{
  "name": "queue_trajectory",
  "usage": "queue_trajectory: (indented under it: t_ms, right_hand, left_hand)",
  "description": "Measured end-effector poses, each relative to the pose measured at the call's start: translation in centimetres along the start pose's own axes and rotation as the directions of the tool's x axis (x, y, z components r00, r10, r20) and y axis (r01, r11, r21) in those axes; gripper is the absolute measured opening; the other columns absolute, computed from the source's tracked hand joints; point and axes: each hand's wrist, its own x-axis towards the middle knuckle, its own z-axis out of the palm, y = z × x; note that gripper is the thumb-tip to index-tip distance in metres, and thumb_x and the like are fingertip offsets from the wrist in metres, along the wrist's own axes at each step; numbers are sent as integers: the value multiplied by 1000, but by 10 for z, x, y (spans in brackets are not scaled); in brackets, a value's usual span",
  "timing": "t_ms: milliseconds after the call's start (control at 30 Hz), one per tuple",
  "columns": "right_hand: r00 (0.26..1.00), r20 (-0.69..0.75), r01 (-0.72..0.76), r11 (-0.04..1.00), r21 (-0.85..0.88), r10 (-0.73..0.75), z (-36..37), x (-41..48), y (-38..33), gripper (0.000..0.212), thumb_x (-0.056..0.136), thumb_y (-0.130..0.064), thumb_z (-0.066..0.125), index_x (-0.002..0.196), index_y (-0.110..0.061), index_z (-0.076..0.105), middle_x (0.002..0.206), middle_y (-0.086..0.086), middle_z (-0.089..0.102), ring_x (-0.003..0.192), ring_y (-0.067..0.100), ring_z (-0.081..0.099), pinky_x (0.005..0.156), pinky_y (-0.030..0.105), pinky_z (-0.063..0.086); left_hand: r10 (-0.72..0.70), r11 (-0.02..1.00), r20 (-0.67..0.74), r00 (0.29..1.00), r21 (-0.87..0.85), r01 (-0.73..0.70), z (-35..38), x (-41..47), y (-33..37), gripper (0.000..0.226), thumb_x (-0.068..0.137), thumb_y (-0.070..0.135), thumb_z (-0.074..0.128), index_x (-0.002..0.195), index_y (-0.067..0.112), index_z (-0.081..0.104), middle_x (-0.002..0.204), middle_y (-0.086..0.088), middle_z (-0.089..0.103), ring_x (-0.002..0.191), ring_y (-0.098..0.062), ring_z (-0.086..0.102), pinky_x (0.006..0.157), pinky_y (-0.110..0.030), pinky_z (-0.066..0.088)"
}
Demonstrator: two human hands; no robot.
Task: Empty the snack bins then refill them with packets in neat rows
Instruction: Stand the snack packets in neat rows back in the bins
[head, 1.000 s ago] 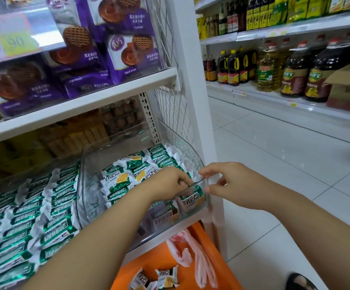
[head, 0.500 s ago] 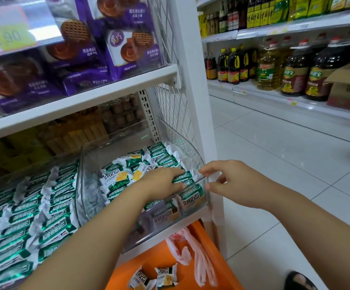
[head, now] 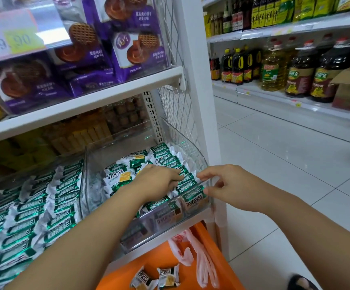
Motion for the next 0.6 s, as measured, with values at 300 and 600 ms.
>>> queue_trajectory:
  t_ms: [300,600]
  right_hand:
    - [1000,-1,10,1000,3,-10,0,-4,-3,39,94,-24,57,133,-26,53,136,-7,52,92,0,47,73,11,38]
    - [1000,6,22,1000,15,-22,-2,-3,-2,40,93,-23,58,132,-25,53,134,-7,55,91,0,47,61,1,31]
  left_hand:
    - [-146,931,-24,989,-342,129,1,17,-8,21,91,26,64,76,12,69,104,-1,71,94,-19,66,83,-40,54]
    - [-234,944,-21,972,-246,222,-3,13,-2,39,84,39,70,119,32,55,115,10,58,110,-18,55,94,-34,41]
